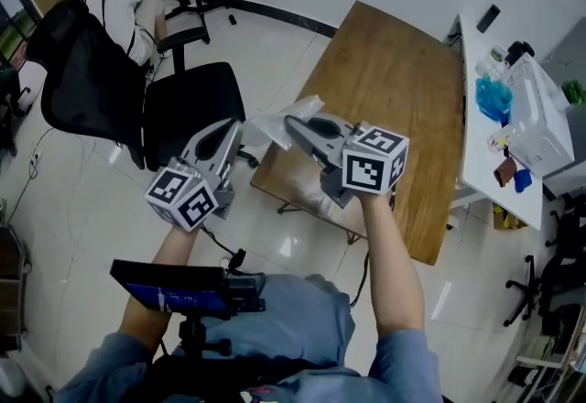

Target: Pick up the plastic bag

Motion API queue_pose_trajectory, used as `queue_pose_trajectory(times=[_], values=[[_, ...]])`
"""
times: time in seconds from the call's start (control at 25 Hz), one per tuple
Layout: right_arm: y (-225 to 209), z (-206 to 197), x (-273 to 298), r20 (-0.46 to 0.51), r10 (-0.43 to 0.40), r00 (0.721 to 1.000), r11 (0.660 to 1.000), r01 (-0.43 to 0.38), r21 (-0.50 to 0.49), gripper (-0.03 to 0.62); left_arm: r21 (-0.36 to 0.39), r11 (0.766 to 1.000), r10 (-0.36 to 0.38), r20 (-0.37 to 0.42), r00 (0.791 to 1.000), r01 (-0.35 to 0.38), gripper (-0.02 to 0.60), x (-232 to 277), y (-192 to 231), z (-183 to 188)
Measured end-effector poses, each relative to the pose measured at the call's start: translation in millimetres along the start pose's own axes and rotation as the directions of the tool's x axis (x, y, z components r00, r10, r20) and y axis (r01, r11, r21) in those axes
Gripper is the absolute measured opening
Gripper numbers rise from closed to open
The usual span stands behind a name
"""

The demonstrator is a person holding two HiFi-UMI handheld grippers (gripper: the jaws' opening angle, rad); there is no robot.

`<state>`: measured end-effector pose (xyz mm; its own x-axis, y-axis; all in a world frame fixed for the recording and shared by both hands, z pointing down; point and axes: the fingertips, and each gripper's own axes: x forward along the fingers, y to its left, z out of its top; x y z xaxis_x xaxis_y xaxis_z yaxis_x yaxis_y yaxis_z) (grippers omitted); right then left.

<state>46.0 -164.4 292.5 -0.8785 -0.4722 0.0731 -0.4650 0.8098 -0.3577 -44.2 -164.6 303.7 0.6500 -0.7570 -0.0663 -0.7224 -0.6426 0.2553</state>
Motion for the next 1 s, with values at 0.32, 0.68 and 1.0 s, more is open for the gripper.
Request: queue_pose_trajectory(times=[0.32,0.68,1.0], values=[[-13,-10,-71,0.014,-0.052,0.999,0.998,0.051,0.025,0.002,0.011,0.999,-0.051,-0.033,0.998,0.052,0.008,17,-39,-16],[-38,-47,-162,-0.014,-0.147,0.989,0.989,0.147,0.033,0.002,-0.025,0.996,-0.090,-0.055,0.994,0.089,0.008,46,-101,-53],[-56,-68,-224,-0.005,-0.183,0.983,0.981,0.183,0.057,0.002,-0.003,0.992,-0.125,-0.117,0.985,0.125,0.008,60,-146,-83]])
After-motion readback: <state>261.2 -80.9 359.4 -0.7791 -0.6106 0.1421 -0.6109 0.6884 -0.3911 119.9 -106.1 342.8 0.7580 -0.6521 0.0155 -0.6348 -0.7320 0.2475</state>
